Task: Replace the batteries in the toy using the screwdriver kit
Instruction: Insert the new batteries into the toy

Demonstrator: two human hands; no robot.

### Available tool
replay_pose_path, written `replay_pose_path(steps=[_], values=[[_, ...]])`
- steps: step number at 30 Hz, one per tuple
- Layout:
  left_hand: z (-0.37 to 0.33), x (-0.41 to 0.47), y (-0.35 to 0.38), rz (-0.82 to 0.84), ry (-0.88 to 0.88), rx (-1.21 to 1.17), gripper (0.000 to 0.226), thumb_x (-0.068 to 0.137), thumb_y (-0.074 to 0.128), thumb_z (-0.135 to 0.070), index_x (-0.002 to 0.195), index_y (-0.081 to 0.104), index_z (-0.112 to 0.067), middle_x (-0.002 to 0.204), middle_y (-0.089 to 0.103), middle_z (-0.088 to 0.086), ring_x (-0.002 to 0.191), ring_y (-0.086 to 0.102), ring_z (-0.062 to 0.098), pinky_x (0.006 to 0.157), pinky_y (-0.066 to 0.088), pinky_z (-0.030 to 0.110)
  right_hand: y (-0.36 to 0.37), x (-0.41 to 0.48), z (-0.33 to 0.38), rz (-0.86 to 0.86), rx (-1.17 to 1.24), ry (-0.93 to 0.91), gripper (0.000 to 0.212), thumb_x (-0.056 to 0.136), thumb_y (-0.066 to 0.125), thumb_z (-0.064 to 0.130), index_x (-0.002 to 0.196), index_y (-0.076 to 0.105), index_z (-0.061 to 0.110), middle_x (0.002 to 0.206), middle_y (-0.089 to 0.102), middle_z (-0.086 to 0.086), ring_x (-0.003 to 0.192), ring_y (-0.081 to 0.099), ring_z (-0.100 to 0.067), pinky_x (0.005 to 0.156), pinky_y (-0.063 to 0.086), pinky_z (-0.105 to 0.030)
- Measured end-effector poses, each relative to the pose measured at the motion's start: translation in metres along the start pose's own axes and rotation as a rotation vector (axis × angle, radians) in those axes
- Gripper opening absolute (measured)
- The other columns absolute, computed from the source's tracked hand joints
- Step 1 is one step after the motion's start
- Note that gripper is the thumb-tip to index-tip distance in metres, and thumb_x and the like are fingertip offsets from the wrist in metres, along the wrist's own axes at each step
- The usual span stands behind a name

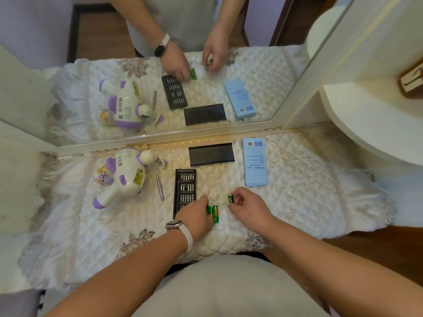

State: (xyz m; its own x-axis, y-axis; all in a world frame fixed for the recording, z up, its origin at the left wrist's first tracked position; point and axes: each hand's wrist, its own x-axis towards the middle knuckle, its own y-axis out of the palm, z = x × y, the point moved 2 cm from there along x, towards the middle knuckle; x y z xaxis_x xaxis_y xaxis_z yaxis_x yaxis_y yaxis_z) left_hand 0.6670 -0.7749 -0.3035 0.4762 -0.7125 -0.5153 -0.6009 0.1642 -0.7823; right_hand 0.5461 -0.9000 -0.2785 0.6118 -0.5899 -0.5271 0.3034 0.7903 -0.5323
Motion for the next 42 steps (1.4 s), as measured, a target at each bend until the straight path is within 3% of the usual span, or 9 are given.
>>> replay_pose_path(steps=[4,7,10,13,17,19,25,29,42], values=[[-0.002,-0.006,-0.013,-0.089,0.016,-0.197,0.022,0.087,0.057,-0.027,0.108,0.052,-0.023,0.078,0.065,-0.001,0.070,0.062,0.022,0.064,0.052,0.036,-0.012,0.002,0.013,-0.016,0.084,-0.024,0.016,0.086,0.069,0.020,0.097,0.058,0.024,0.079,0.054,0.009,0.068,0.052,-0.005,0.067,0.045,-0.016],[0.000,-0.016,-0.037,-0.209,-0.029,-0.425,0.027,0.087,0.062,-0.024,0.114,0.058,-0.027,0.077,0.063,-0.006,0.068,0.060,0.015,0.062,0.047,0.029,-0.015,0.001,0.026,-0.005,0.154,-0.035,0.018,0.087,0.067,0.020,0.102,0.059,0.026,0.084,0.057,0.007,0.072,0.061,-0.015,0.078,0.057,-0.040],[0.005,-0.029,-0.064,-0.320,-0.035,-0.630,0.026,0.087,0.065,-0.018,0.106,0.059,-0.034,0.076,0.060,-0.006,0.062,0.055,0.007,0.062,0.047,0.026,-0.017,-0.001,0.050,0.025,0.218,-0.062,0.019,0.088,0.065,0.019,0.104,0.060,0.027,0.088,0.058,0.007,0.079,0.069,-0.023,0.079,0.058,-0.046],[0.011,-0.042,-0.090,-0.408,-0.026,-0.827,0.031,0.086,0.067,-0.010,0.097,0.061,-0.038,0.072,0.060,-0.007,0.060,0.052,0.002,0.062,0.046,0.019,-0.018,-0.005,0.082,0.052,0.220,-0.137,0.020,0.089,0.064,0.019,0.107,0.060,0.028,0.089,0.058,0.009,0.079,0.069,-0.020,0.079,0.058,-0.041],[0.016,-0.059,-0.124,-0.489,0.000,-1.086,0.030,0.081,0.065,-0.013,0.099,0.068,-0.037,0.070,0.057,-0.011,0.069,0.058,0.015,0.068,0.054,0.037,-0.019,-0.013,0.124,0.066,0.173,-0.280,0.017,0.087,0.068,0.018,0.099,0.065,0.029,0.085,0.063,0.011,0.075,0.058,-0.004,0.069,0.048,-0.017],[0.020,-0.066,-0.137,-0.529,0.016,-1.163,0.030,0.088,0.063,-0.001,0.106,0.067,-0.024,0.076,0.055,-0.001,0.072,0.060,0.024,0.061,0.055,0.028,-0.016,-0.018,0.143,0.060,0.182,-0.328,0.016,0.086,0.070,0.017,0.091,0.067,0.033,0.083,0.065,0.009,0.073,0.058,-0.004,0.069,0.046,-0.015],[0.035,-0.090,-0.155,-0.496,0.048,-1.367,0.034,0.091,0.055,0.012,0.113,0.061,-0.013,0.079,0.048,0.002,0.066,0.060,0.007,0.067,0.057,0.023,-0.001,-0.040,0.181,0.048,0.194,-0.404,0.017,0.086,0.069,0.018,0.086,0.067,0.036,0.072,0.062,0.005,0.058,0.049,-0.001,0.059,0.043,-0.016],[0.059,-0.106,-0.157,-0.478,0.029,-1.389,0.033,0.091,0.058,0.008,0.115,0.062,-0.013,0.084,0.055,0.003,0.074,0.066,0.019,0.065,0.054,0.019,0.017,-0.051,0.194,0.003,0.194,-0.415,0.023,0.084,0.070,0.012,0.085,0.065,0.034,0.062,0.049,0.010,0.053,0.044,0.000,0.056,0.039,-0.013],[0.101,-0.133,-0.162,-0.345,0.108,-1.454,0.022,0.092,0.059,0.002,0.111,0.065,-0.006,0.086,0.067,0.004,0.077,0.070,0.014,0.073,0.056,0.022,0.062,-0.082,0.207,-0.076,0.309,-0.403,0.012,0.087,0.070,0.016,0.087,0.069,0.027,0.060,0.052,0.012,0.059,0.049,-0.006,0.060,0.043,-0.024]])
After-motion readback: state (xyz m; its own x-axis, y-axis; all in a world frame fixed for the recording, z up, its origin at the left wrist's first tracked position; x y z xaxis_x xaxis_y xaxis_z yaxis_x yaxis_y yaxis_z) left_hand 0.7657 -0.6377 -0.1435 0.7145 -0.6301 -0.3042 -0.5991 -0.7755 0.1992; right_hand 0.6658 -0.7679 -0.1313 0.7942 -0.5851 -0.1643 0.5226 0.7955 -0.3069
